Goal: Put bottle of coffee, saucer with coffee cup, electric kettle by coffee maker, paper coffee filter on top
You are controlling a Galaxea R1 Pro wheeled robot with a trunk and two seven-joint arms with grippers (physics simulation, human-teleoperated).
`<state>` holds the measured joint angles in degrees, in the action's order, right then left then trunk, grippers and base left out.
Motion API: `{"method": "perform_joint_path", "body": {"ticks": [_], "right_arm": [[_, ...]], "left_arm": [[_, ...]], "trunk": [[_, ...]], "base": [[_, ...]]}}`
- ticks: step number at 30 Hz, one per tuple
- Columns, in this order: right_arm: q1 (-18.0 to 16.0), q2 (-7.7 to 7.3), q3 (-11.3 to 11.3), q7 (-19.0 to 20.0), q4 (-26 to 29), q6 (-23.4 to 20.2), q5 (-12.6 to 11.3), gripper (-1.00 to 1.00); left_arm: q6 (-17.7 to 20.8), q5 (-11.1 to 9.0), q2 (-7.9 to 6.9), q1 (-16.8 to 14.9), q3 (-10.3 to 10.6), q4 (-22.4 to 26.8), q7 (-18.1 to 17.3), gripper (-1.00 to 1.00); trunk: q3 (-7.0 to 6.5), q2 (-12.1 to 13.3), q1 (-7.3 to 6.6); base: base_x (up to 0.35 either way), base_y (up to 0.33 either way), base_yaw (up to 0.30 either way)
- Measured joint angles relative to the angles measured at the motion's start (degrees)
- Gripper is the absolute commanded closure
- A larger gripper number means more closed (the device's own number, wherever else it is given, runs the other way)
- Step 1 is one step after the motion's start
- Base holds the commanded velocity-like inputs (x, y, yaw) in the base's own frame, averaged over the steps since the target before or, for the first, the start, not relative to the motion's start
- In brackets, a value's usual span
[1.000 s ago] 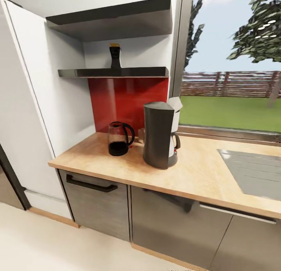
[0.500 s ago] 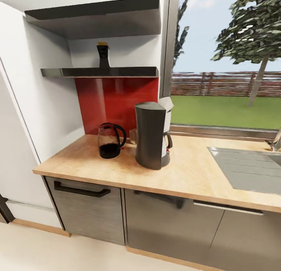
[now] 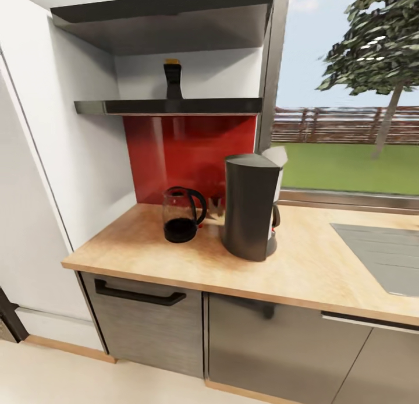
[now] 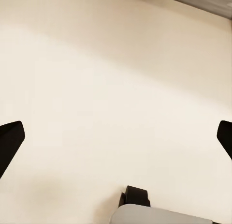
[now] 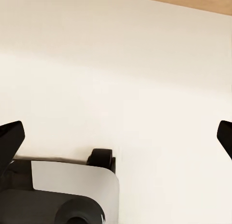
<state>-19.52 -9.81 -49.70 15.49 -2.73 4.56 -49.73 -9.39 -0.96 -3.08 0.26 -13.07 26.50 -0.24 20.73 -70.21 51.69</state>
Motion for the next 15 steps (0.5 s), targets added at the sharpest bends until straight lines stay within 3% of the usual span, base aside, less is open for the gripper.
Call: {"method": "perform_joint_path", "body": {"ticks": [5, 15], "right_arm": [[0.0, 0.02, 0.0, 0.0, 0.0, 0.0, 0.0, -1.0], [0.0, 0.07, 0.0, 0.0, 0.0, 0.0, 0.0, -1.0]], "left_arm": [[0.0, 0.0, 0.0, 0.0, 0.0, 0.0, 0.0, -1.0], [0.0, 0.0, 0.0, 0.0, 0.0, 0.0, 0.0, -1.0]], "trunk": [[0.0, 0.0, 0.01], [0.0, 0.0, 0.01]], "base": [[0.023, 0.307, -0.088], [-0.001, 0.309, -0.24]]}}
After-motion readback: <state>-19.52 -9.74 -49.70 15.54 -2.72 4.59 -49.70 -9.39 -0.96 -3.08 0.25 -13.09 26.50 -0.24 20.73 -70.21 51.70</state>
